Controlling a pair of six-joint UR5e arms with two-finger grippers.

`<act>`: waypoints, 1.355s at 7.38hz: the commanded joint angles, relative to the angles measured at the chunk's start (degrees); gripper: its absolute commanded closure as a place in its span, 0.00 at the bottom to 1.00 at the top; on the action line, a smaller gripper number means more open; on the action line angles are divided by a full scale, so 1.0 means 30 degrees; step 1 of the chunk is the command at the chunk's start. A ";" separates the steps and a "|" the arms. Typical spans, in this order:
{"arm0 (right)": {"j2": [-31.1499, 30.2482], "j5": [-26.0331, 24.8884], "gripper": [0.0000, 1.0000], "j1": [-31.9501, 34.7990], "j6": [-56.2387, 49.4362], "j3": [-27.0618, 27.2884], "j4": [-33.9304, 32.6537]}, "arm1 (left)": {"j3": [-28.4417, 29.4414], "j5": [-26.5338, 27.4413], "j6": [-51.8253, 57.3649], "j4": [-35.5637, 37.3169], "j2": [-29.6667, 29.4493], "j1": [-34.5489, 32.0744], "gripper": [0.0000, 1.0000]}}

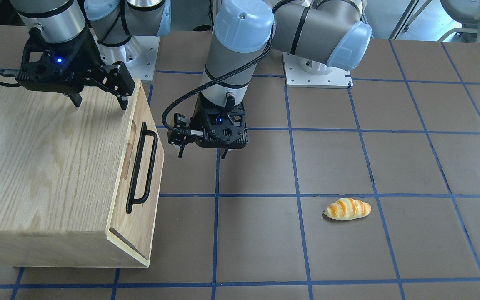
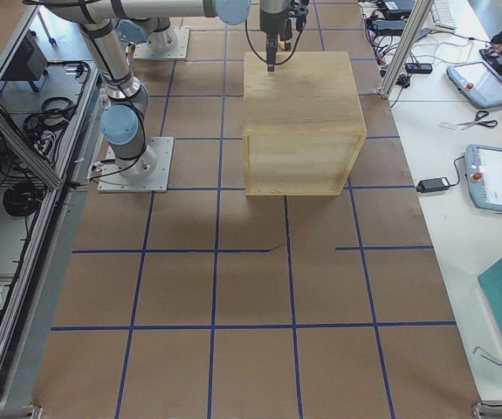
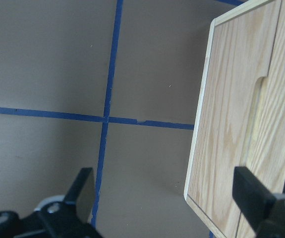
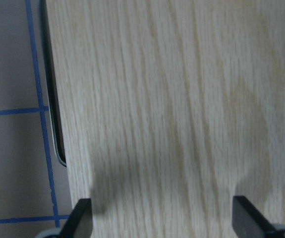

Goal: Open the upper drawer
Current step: 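Move the left gripper toward the black drawer handle on the cabinet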

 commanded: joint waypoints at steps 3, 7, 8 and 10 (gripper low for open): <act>-0.0001 -0.0013 0.00 0.0000 0.0000 0.0000 0.0000 | 0.0030 -0.0409 -0.0614 0.0688 -0.0472 -0.0523 0.00; -0.0001 -0.0013 0.00 0.0000 0.0000 0.0000 0.0000 | 0.0088 -0.1078 -0.0643 0.0746 -0.0794 -0.0555 0.00; -0.0001 0.0016 0.00 0.0000 0.0000 0.0000 0.0000 | 0.0088 -0.1112 -0.0701 0.0746 -0.0765 -0.0583 0.00; -0.0001 -0.0013 0.00 0.0000 0.0000 0.0000 0.0000 | 0.0205 -0.1257 -0.0819 0.1008 -0.0765 -0.0554 0.00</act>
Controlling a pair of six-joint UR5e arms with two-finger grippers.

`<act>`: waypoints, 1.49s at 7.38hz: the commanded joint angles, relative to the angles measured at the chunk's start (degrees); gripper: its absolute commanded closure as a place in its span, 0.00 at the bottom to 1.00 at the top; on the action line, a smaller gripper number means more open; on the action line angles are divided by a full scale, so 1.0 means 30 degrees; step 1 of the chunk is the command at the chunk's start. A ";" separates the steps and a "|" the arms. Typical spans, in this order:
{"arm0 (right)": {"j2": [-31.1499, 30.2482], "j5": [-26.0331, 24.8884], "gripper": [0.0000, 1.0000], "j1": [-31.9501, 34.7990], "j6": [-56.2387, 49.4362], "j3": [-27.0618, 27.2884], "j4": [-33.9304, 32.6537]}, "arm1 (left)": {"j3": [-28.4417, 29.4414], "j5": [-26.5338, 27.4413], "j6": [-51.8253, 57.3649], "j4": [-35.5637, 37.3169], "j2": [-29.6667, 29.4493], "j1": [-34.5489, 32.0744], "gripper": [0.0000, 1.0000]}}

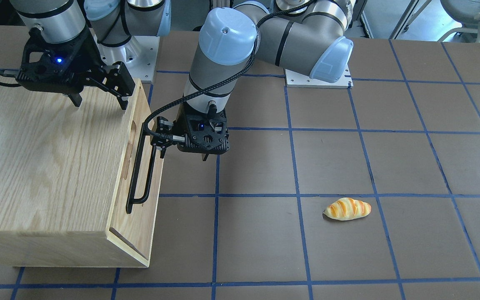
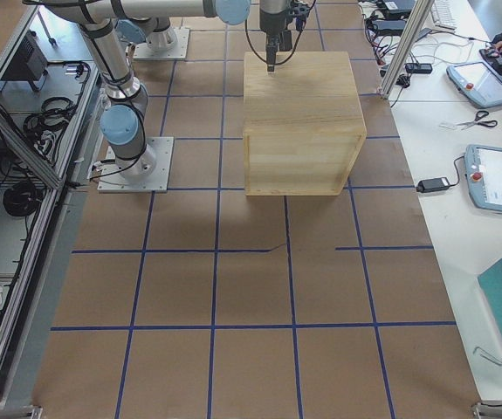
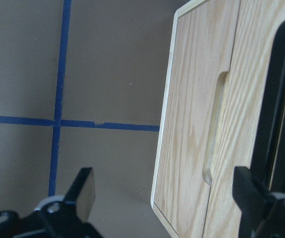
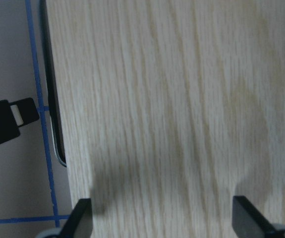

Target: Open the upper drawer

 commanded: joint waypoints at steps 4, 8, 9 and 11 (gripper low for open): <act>0.0000 0.0021 0.00 0.0000 0.0000 0.0000 0.0000 | 0.0475 -0.0561 -0.1680 0.0188 -0.0204 0.0011 0.00; 0.0000 -0.0008 0.00 0.0000 0.0000 0.0000 0.0000 | 0.0533 -0.0561 -0.2445 0.0217 -0.0731 -0.0135 0.00; 0.0000 -0.0008 0.00 0.0000 0.0000 0.0000 0.0000 | 0.0794 -0.0589 -0.2648 0.0217 -0.0820 -0.0165 0.00; 0.0000 -0.0008 0.00 0.0000 0.0000 0.0000 0.0000 | 0.1119 -0.0590 -0.2855 0.0217 -0.0966 -0.0194 0.00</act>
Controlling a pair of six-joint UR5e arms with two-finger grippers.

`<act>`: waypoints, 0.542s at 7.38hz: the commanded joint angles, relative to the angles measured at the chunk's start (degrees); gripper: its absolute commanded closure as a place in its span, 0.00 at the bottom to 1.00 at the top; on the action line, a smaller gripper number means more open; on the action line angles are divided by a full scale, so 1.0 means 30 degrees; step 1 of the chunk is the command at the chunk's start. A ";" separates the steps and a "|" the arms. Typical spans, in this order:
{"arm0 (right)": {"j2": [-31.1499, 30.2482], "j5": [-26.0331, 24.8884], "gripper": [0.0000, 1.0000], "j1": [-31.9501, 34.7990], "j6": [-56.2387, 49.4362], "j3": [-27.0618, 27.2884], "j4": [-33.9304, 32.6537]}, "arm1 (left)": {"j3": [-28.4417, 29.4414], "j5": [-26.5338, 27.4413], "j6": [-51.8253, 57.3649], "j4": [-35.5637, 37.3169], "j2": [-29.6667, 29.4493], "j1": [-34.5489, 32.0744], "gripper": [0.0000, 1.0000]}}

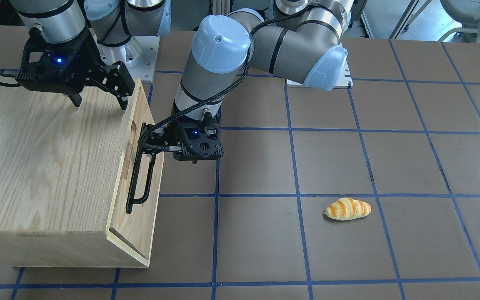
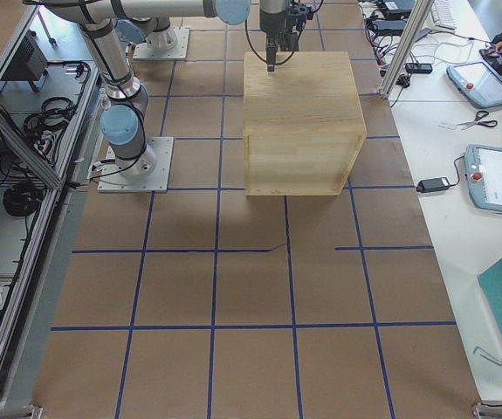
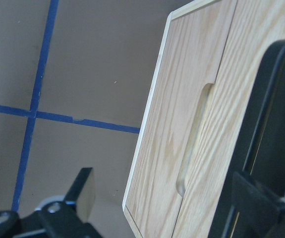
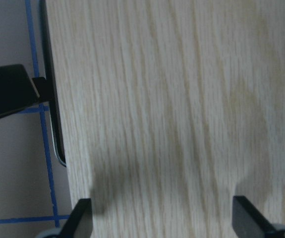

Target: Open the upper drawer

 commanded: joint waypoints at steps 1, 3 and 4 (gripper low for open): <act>0.0000 0.0028 0.00 0.0000 0.0000 0.0000 0.0000 | 0.0176 -0.0002 -0.0226 0.0014 -0.0133 -0.0086 0.00; 0.0000 -0.0001 0.00 0.0000 0.0000 0.0000 0.0000 | 0.0176 -0.0002 -0.0285 0.0014 -0.0134 -0.0233 0.00; 0.0000 -0.0001 0.00 0.0000 0.0000 0.0000 0.0000 | 0.0176 -0.0002 -0.0314 0.0014 -0.0250 -0.0233 0.00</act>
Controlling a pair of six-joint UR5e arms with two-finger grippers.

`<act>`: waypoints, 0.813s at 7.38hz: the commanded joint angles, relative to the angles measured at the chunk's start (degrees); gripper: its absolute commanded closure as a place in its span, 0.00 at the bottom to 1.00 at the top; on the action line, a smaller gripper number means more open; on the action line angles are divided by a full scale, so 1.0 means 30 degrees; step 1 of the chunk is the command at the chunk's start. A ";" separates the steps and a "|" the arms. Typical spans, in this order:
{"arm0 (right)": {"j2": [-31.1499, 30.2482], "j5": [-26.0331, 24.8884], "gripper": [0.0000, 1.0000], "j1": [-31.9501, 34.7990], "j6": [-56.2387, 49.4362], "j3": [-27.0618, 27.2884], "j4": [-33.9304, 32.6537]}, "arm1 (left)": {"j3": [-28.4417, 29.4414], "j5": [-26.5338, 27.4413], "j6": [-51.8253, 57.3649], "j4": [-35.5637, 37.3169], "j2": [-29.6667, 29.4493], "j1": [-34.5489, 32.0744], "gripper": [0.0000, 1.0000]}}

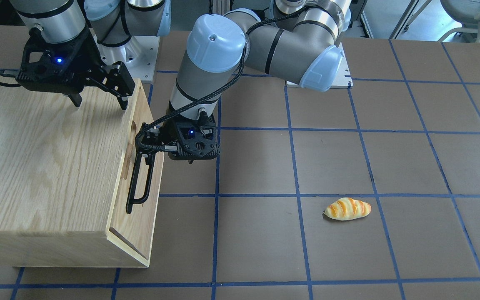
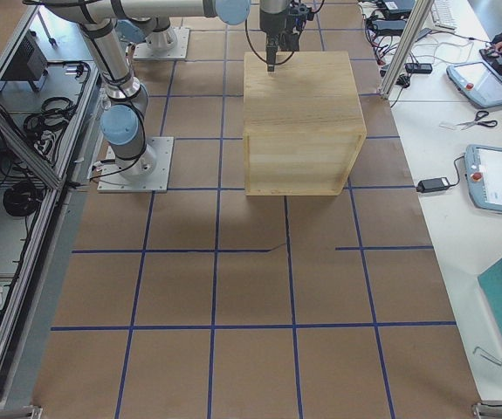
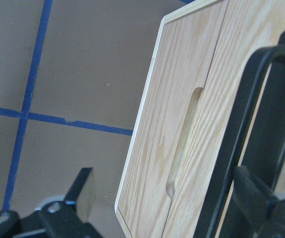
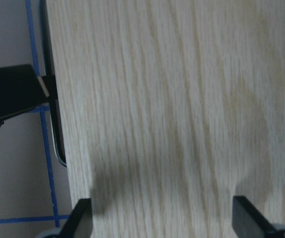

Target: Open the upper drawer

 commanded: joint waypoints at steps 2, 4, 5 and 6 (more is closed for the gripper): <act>0.0000 0.0019 0.00 0.0000 0.0000 0.0000 0.0000 | 0.0006 0.0000 -0.0007 0.0290 -0.0351 -0.0026 0.00; 0.0000 0.0019 0.00 0.0000 0.0000 0.0000 0.0000 | 0.0006 0.0059 0.0313 0.0439 -0.0411 -0.0026 0.00; 0.0000 -0.0010 0.00 0.0000 0.0000 0.0000 0.0000 | 0.0006 0.0146 0.0373 0.0468 -0.0440 -0.0026 0.00; 0.0000 -0.0010 0.00 0.0000 0.0000 0.0000 0.0000 | 0.0006 0.0234 0.0519 0.0439 -0.0441 -0.0026 0.00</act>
